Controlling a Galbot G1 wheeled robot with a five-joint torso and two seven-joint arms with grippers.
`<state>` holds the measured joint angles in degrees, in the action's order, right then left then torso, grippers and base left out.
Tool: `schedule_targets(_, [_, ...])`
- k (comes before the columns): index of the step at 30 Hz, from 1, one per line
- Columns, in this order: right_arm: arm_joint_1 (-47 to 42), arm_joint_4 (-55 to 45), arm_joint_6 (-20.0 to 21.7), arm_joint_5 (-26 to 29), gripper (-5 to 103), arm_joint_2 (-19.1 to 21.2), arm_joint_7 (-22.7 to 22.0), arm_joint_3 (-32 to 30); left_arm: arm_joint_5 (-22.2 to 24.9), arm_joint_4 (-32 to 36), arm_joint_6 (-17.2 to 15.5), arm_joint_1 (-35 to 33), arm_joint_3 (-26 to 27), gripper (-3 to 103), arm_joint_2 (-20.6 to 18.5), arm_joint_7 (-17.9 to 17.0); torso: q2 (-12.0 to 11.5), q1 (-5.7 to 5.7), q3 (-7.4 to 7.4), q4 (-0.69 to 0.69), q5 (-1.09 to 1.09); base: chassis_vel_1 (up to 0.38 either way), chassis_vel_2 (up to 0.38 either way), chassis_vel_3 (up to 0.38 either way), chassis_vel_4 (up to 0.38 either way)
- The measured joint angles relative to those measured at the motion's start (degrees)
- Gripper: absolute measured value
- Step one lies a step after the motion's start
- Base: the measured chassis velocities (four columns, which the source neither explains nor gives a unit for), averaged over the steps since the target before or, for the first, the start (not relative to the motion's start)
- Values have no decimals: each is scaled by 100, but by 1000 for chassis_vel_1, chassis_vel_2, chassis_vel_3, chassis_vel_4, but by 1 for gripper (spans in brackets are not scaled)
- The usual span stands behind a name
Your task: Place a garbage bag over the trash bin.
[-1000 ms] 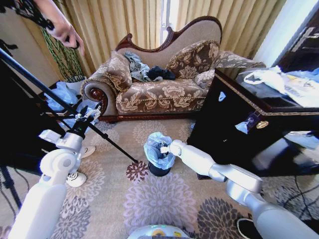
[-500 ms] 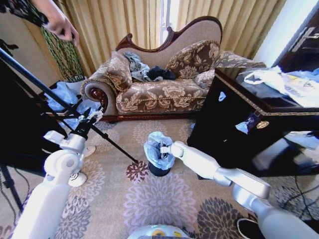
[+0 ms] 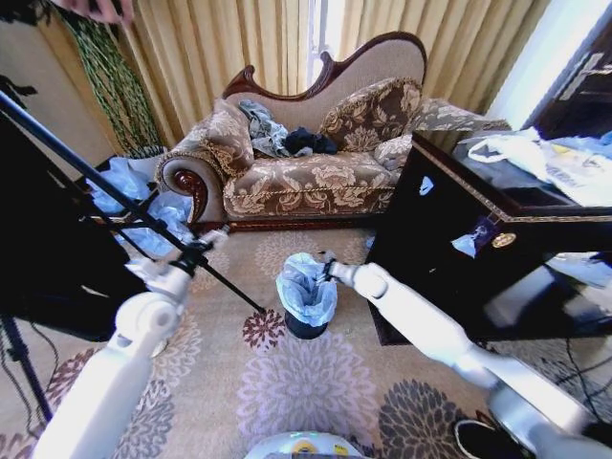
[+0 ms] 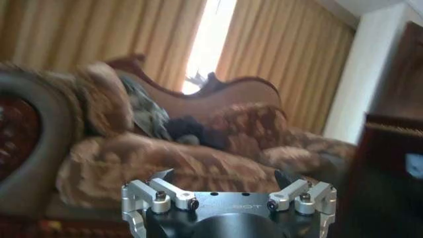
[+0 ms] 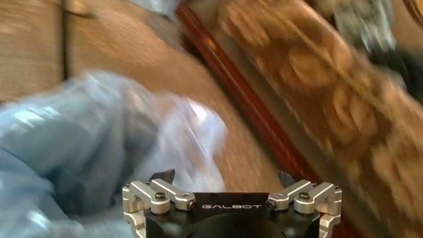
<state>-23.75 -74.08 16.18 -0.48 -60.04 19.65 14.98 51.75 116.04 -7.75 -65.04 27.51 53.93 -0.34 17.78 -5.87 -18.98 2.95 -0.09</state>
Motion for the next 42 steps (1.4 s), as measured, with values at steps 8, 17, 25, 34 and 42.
schedule_targets(8, [35,831,212,824,100,-391,-342,-22,-67,33,-58,-14,-171,100,239,-85,0,0,0,-5,0,0,0,0,0])
schedule_targets(17, [76,1192,273,1253,101,-646,-706,-15,28,49,-72,-97,-71,100,216,-103,0,0,0,-4,-1,0,0,0,0])
schedule_targets(25, [361,2006,-184,931,97,-1013,-983,-72,52,89,-62,-169,-79,100,275,-98,0,0,0,-5,0,0,0,0,0])
schedule_targets(34, [500,2752,-609,438,97,-1168,-902,-158,82,115,-46,-232,-51,100,288,-62,0,0,0,-3,1,0,0,0,0])
schedule_targets(42, [407,3099,-762,370,98,-1226,-523,-222,75,115,-29,-255,-88,100,327,-36,0,0,0,-4,0,0,0,0,0])
